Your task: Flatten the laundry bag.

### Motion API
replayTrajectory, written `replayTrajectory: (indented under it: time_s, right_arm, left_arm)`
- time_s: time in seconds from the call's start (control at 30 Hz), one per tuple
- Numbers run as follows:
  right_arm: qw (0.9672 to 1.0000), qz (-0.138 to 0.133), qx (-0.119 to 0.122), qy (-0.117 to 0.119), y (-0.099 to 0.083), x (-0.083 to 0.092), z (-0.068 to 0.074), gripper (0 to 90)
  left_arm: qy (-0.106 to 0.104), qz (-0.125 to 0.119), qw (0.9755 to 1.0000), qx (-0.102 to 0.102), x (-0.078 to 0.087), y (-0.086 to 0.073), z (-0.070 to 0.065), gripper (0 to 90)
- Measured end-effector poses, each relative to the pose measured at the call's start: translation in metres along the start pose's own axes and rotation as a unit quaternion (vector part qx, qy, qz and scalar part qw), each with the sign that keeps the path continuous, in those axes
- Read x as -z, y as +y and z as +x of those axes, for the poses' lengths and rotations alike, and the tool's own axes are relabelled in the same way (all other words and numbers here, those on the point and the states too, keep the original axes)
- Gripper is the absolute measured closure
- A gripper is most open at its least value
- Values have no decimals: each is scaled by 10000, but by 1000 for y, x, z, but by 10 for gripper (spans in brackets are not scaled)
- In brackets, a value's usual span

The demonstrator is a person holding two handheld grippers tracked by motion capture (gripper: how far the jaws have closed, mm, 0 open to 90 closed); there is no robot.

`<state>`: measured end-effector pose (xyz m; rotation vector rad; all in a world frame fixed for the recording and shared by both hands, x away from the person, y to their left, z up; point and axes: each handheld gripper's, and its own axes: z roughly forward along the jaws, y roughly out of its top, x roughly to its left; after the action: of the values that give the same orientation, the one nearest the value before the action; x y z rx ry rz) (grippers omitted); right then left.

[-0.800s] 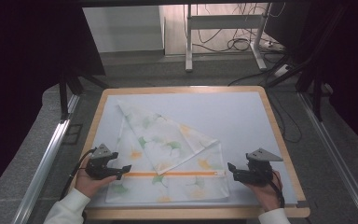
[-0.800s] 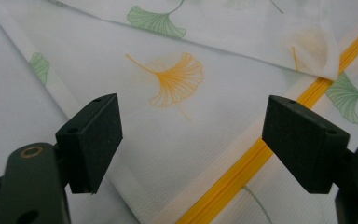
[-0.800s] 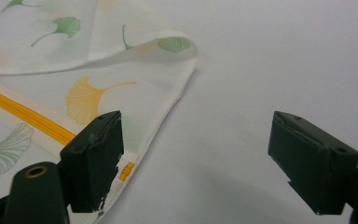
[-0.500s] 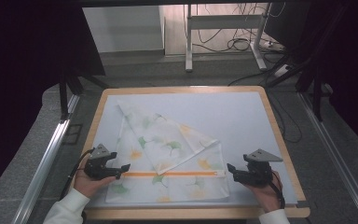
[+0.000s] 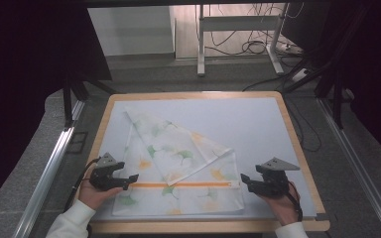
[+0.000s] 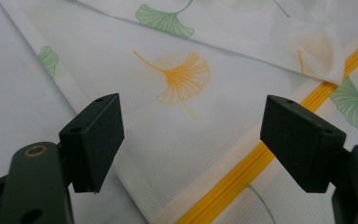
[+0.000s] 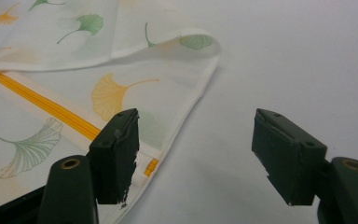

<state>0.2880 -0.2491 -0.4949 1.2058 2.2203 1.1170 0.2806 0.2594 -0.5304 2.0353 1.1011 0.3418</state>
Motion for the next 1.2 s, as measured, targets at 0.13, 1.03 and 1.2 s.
replayTrajectory:
  time_s: [0.13,1.03,1.2]
  right_arm:
    - [10000,51,66,32,1,-1,3,330]
    - [9978,117,485,440,26,-16,33,381]
    - [9970,81,556,531,36,-20,43,379]
  left_arm:
    - [47,-1,10000,25,0,0,0,206]
    - [-18,27,10000,-19,-2,1,-1,204]
    - [-40,37,10000,-77,-3,0,-1,203]
